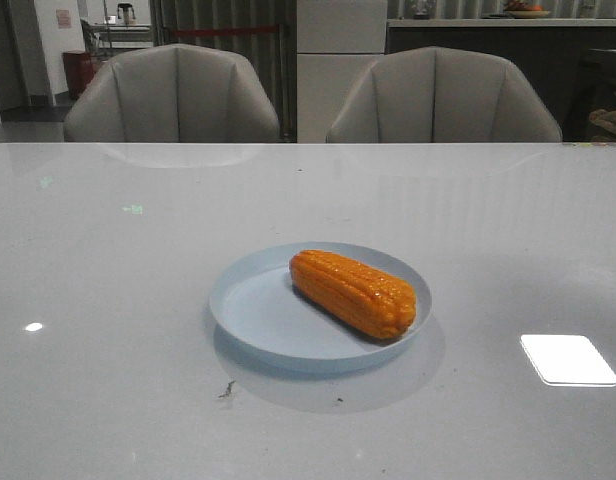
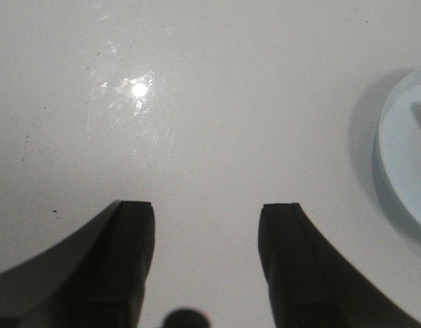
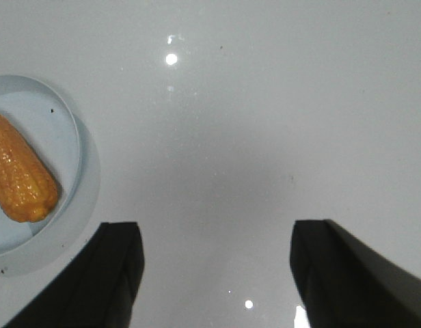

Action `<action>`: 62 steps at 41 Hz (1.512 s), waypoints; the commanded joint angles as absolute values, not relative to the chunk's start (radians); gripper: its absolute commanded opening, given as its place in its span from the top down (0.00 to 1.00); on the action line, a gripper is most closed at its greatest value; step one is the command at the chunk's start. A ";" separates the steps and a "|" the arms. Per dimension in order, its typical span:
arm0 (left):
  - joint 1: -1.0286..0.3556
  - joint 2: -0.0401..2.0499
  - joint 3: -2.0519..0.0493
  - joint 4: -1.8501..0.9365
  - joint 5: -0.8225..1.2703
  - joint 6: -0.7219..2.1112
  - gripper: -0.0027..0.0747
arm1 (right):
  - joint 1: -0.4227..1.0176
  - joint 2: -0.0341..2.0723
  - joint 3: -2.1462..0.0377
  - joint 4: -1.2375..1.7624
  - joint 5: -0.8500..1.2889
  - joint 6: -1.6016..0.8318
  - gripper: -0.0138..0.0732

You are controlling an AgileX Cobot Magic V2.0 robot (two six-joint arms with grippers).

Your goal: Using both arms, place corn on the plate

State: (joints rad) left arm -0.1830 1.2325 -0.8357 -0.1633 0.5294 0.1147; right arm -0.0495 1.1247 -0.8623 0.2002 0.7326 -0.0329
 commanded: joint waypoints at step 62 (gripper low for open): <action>-0.181 1.195 -0.824 -0.171 0.437 0.105 0.84 | -0.055 1.091 -0.810 0.223 0.661 -0.034 0.19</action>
State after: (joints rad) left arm -0.1830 1.2298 -0.8179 -0.1633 0.5005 0.1147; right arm -0.0495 1.1157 -0.7830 0.2075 0.7124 -0.0292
